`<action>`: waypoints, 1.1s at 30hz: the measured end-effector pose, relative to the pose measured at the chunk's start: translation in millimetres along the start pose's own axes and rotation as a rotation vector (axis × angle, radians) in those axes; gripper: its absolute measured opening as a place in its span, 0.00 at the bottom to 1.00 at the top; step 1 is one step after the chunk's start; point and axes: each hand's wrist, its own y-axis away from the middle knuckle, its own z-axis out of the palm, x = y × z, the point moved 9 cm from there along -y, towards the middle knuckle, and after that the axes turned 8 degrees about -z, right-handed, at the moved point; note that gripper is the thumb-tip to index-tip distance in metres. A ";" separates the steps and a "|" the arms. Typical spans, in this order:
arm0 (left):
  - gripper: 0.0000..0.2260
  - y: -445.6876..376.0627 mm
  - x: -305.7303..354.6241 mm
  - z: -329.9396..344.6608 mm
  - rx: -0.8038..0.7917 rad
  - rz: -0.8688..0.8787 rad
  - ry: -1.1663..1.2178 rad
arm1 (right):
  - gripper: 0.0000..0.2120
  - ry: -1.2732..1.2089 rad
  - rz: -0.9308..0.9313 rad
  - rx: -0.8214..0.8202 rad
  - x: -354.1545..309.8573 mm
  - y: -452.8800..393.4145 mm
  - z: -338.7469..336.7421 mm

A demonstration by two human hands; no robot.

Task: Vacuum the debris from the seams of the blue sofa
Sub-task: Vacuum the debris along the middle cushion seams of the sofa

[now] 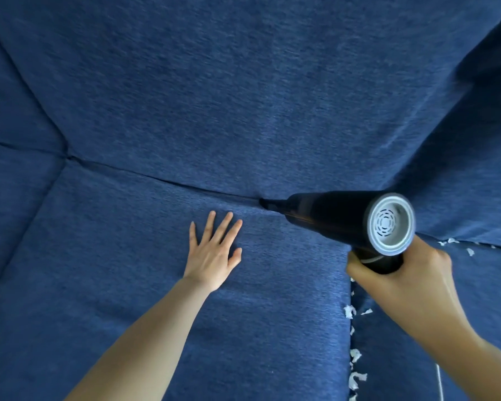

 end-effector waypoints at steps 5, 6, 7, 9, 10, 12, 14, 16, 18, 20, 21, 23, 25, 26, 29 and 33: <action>0.31 -1.7 42.8 4.7 0.012 0.041 0.012 | 0.13 -0.030 -0.001 0.017 23.0 2.5 -2.7; 0.31 -0.2 51.2 7.0 0.007 0.037 0.017 | 0.13 -0.038 0.002 0.027 27.8 3.5 -5.4; 0.32 1.3 57.7 8.9 0.003 0.028 0.016 | 0.13 -0.049 0.009 0.036 32.8 4.4 -7.8; 0.32 4.1 68.5 11.9 -0.007 0.002 0.000 | 0.13 -0.083 0.032 0.049 43.1 6.4 -13.3; 0.32 4.7 69.1 12.6 -0.012 -0.016 -0.004 | 0.12 -0.093 0.037 0.050 46.0 6.5 -13.6; 0.31 6.0 70.4 12.9 -0.021 -0.030 -0.006 | 0.12 -0.103 0.046 0.055 52.5 7.0 -17.1; 0.30 6.8 77.4 12.9 -0.030 0.007 -0.010 | 0.12 -0.116 0.054 0.061 59.7 7.6 -23.7; 0.29 8.2 87.0 12.9 -0.042 0.052 -0.010 | 0.11 -0.120 0.064 0.064 66.1 8.4 -28.6; 0.29 8.6 96.7 14.4 -0.054 0.052 -0.007 | 0.11 -0.121 0.075 0.059 72.9 8.5 -32.4; 0.30 9.6 104.7 16.5 -0.066 0.018 -0.007 | 0.11 -0.118 0.083 0.049 78.5 8.0 -34.8; 0.31 10.2 106.9 17.5 -0.070 -0.001 -0.009 | 0.11 -0.117 0.086 0.045 80.6 7.6 -35.6; 0.31 11.6 110.1 19.5 -0.075 -0.030 -0.024 | 0.11 -0.122 0.091 0.042 85.7 8.0 -39.4; 0.32 13.3 109.4 21.3 -0.071 -0.042 -0.040 | 0.11 -0.126 0.092 0.038 88.3 8.9 -41.3; 0.32 14.3 110.0 21.8 -0.069 -0.046 -0.045 | 0.11 -0.125 0.090 0.033 89.8 9.6 -42.4; 0.32 16.0 108.8 24.6 -0.078 -0.062 -0.065 | 0.12 -0.128 0.093 0.020 94.2 9.4 -40.3; 0.31 18.5 110.1 24.5 -0.081 -0.079 -0.077 | 0.12 -0.151 0.087 0.021 103.6 10.2 -47.0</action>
